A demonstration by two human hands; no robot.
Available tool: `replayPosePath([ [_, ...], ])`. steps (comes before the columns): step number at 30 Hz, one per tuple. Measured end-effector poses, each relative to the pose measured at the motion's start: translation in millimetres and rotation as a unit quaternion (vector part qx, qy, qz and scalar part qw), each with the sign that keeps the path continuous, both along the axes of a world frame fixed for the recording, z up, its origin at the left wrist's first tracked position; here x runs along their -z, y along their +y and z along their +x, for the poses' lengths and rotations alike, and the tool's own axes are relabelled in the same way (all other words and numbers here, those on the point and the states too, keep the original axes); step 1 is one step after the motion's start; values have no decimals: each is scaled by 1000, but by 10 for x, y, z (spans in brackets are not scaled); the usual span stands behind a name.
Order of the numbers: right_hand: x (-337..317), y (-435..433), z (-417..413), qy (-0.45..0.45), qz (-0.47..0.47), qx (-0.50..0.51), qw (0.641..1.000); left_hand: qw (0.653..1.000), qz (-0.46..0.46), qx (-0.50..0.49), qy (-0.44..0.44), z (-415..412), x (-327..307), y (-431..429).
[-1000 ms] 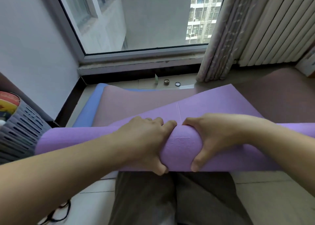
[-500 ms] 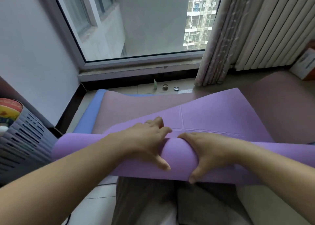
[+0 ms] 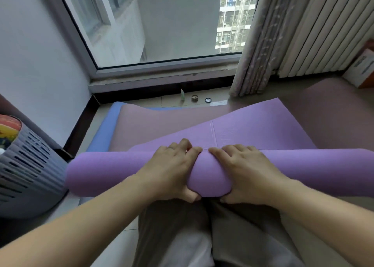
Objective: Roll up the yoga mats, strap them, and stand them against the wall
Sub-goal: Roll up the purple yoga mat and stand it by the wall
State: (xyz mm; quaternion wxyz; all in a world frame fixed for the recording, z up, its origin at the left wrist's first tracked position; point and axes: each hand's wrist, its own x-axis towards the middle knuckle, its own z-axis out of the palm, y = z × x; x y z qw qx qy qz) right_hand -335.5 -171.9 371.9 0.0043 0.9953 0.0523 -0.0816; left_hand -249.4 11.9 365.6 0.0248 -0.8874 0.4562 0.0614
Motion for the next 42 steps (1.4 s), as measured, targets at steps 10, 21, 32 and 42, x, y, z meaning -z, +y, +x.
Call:
replayPosePath([
  [10, -661, -57, -105, -34, -7, -53, 998, 996, -57, -14, -67, -275, -622, 121],
  [21, -267, 45, -260, 151, 97, -64, 982, 987, 16, -59, 150, -505, -258, 228],
  [32, -38, 95, -419, 3, -34, -54, 998, 937, 36, -92, 336, 130, -359, 72],
  [42, -296, -76, 70, 124, 54, -37, 990, 998, -59, -13, -30, -311, 62, 120],
])
